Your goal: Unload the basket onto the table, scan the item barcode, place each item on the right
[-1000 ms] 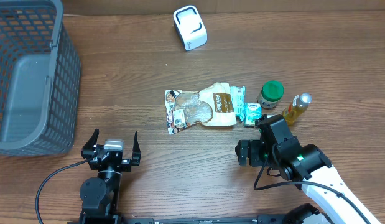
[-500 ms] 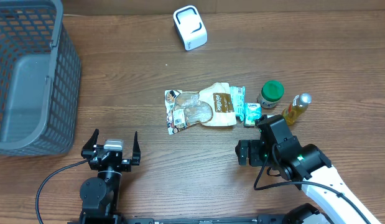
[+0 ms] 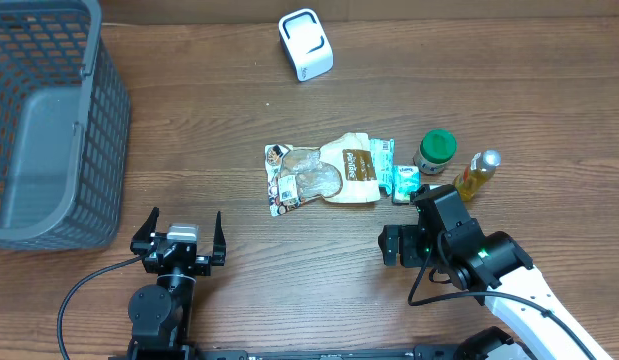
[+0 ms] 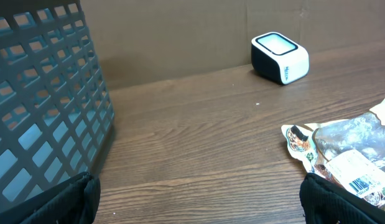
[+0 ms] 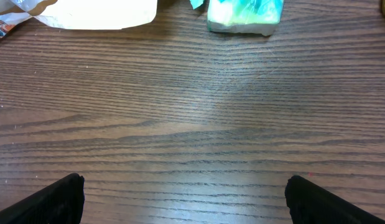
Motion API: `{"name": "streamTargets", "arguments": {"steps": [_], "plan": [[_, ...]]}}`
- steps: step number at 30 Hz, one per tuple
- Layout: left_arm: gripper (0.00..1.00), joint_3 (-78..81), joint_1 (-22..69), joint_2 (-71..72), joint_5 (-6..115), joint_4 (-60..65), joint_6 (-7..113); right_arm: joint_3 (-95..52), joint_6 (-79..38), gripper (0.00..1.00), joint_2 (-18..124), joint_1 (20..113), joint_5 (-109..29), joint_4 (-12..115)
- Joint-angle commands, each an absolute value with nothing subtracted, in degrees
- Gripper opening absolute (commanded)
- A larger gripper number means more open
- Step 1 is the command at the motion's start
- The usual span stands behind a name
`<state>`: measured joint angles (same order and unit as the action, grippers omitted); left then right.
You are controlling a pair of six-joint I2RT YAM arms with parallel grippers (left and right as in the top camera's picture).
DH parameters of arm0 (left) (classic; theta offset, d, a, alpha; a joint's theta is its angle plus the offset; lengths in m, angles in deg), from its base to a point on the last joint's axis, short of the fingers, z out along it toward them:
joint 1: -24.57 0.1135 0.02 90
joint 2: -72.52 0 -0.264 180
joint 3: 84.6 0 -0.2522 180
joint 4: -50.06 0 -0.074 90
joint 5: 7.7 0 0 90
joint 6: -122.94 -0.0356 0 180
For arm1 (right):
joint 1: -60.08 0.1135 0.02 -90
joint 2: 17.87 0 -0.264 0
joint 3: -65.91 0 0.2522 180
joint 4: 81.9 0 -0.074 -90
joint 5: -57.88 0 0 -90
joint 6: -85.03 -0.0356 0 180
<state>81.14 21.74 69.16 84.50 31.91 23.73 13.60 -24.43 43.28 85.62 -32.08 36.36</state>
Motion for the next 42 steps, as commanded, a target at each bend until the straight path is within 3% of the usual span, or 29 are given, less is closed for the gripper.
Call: {"name": "streamTargets", "arguments": {"steps": [1,14,30,42], "plan": [[1.00,81.36,22.31,69.16,84.17,32.00,22.83,13.73,-24.50,1.00,43.30,85.40,-31.73,36.62],[1.00,81.36,22.31,69.16,84.17,32.00,22.83,14.32,-24.50,1.00,41.16,85.40,-31.73,36.60],[1.00,81.36,22.31,69.16,84.17,32.00,22.83,28.22,-24.50,1.00,10.89,83.37,-31.73,39.90],[1.00,81.36,22.31,69.16,84.17,32.00,22.83,31.19,-24.50,1.00,1.27,79.54,-31.73,42.98]]}}
